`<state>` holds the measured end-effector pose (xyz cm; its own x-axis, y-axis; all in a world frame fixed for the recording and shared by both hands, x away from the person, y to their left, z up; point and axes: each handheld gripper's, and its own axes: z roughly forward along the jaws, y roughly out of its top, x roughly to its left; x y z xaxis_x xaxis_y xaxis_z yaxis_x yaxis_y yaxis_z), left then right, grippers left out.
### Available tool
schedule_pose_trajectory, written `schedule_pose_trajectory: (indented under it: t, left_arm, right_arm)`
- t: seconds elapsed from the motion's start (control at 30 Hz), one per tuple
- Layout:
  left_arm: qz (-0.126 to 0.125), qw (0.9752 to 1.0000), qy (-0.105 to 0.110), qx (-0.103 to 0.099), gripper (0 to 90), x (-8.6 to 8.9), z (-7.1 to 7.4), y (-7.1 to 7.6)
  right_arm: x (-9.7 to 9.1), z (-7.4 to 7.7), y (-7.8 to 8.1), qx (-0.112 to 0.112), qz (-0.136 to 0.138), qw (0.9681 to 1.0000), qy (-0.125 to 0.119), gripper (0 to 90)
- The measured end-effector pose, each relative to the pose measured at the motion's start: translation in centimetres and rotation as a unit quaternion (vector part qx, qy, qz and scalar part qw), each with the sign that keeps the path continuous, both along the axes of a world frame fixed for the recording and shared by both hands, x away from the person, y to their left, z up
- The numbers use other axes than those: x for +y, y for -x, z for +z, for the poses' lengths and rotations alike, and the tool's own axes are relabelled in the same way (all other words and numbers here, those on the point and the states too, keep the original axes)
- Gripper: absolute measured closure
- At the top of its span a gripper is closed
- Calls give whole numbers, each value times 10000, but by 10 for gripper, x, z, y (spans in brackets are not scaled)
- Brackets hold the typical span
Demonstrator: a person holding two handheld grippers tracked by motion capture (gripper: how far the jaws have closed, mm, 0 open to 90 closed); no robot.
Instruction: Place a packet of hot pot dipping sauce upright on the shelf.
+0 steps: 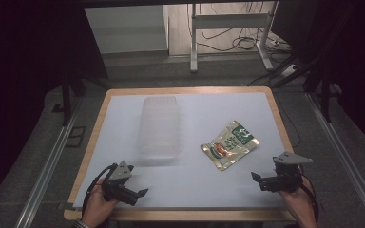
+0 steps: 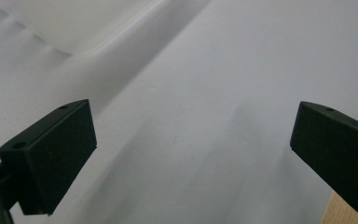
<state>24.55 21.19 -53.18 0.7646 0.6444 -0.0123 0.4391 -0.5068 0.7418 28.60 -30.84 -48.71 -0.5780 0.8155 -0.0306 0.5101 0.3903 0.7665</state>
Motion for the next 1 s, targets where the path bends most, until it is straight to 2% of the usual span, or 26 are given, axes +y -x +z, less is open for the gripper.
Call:
schedule_pose_trajectory:
  t: [0.13,0.37,0.87,1.0]
  left_arm:
    - [6,10000,28,24,3,2,-1,-1]
    - [-21,10000,41,83,0,1,-1,-2]
    - [-66,10000,-15,39,0,0,-2,-2]
    - [-76,9999,36,72,0,0,-2,-2]
  right_arm:
    - [-2,-5,-4,109,-2,9999,-5,0]
    - [-3,-7,-5,87,-28,9999,57,0]
    - [-2,-8,-7,72,-21,9998,158,0]
    - [-2,-9,-9,55,-14,9998,167,0]
